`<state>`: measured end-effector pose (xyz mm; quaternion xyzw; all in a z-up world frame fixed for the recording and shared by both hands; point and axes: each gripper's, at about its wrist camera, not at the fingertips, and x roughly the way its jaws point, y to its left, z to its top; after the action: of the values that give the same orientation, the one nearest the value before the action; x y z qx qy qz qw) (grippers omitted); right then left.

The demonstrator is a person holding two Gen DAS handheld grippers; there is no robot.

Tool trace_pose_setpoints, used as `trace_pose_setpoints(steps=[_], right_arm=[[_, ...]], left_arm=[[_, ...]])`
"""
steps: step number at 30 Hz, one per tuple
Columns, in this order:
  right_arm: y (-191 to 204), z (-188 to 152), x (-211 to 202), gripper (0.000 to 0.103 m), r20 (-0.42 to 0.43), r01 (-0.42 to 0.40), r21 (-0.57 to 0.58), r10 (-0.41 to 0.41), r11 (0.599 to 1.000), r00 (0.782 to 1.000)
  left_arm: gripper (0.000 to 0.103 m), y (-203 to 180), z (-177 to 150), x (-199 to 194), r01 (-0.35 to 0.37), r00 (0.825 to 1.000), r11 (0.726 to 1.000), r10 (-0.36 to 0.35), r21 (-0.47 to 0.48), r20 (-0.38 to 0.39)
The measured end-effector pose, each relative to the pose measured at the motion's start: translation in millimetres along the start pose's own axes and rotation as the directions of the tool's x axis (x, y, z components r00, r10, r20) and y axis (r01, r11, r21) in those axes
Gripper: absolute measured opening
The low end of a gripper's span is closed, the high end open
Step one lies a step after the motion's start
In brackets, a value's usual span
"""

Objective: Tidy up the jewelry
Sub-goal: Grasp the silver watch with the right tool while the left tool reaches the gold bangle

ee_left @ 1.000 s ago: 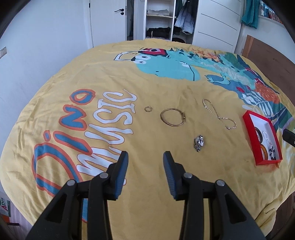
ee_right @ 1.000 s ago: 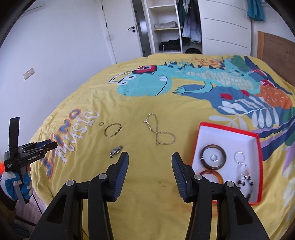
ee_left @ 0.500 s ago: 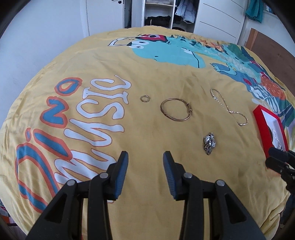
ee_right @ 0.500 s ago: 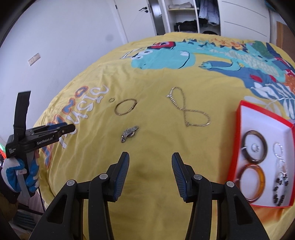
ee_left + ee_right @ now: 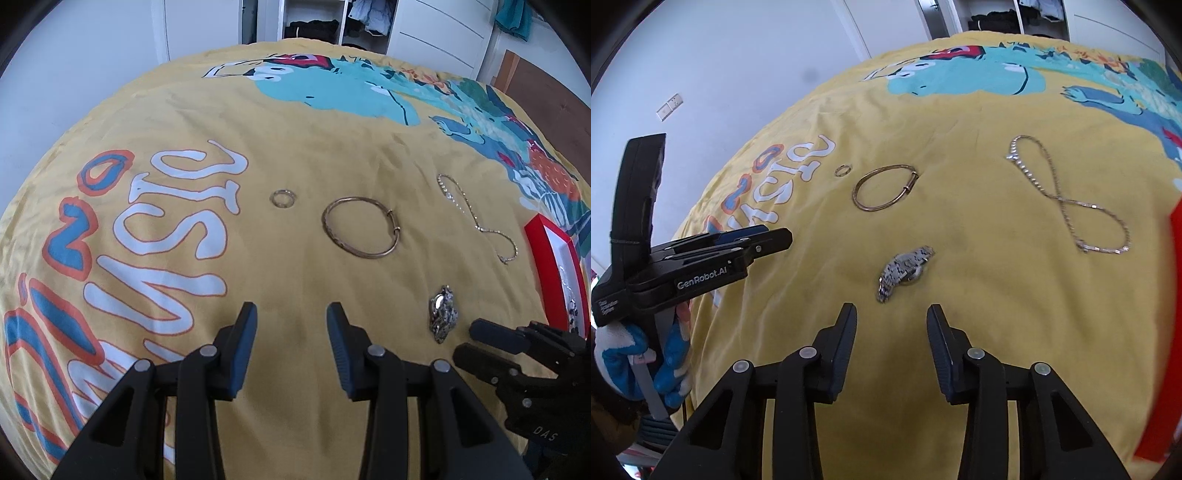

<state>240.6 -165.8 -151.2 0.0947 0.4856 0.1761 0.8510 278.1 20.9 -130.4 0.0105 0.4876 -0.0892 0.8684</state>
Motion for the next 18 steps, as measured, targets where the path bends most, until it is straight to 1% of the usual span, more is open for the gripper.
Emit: trace_pose_setpoints(steps=[3, 4, 7, 10, 11, 14, 18], right_arm=[[0, 8, 17, 0.038, 0.002, 0.003, 0.010, -0.003, 1.000, 1.000], [0, 10, 22, 0.036, 0.002, 0.011, 0.007, -0.011, 1.000, 1.000], [-4, 16, 31, 0.024, 0.006, 0.035, 0.005, -0.035, 0.999, 0.999], [-10, 20, 30, 0.022, 0.026, 0.043, 0.006, -0.044, 0.999, 0.999], [-12, 21, 29, 0.012, 0.032, 0.046, 0.006, -0.046, 0.999, 0.998], [-24, 22, 25, 0.011, 0.044, 0.043, 0.018, -0.044, 0.999, 0.998], [-31, 23, 17, 0.011, 0.062, 0.040, 0.011, -0.041, 0.999, 0.997]], left_arm=[[0.037, 0, 8, 7, 0.014, 1.000, 1.000, -0.014, -0.006, 0.003], [0.037, -1, 11, 10, 0.024, 1.000, 1.000, -0.024, -0.011, 0.004], [0.037, -3, 21, 20, 0.044, 0.999, 0.999, -0.044, -0.023, 0.003], [0.037, -6, 31, 30, 0.075, 0.997, 0.996, -0.075, -0.052, 0.004], [0.037, -7, 35, 32, 0.083, 0.997, 0.995, -0.082, -0.060, 0.005], [0.037, -13, 44, 43, 0.093, 0.996, 0.993, -0.093, -0.068, 0.003], [0.036, -19, 53, 61, 0.087, 0.996, 0.993, -0.090, -0.082, -0.027]])
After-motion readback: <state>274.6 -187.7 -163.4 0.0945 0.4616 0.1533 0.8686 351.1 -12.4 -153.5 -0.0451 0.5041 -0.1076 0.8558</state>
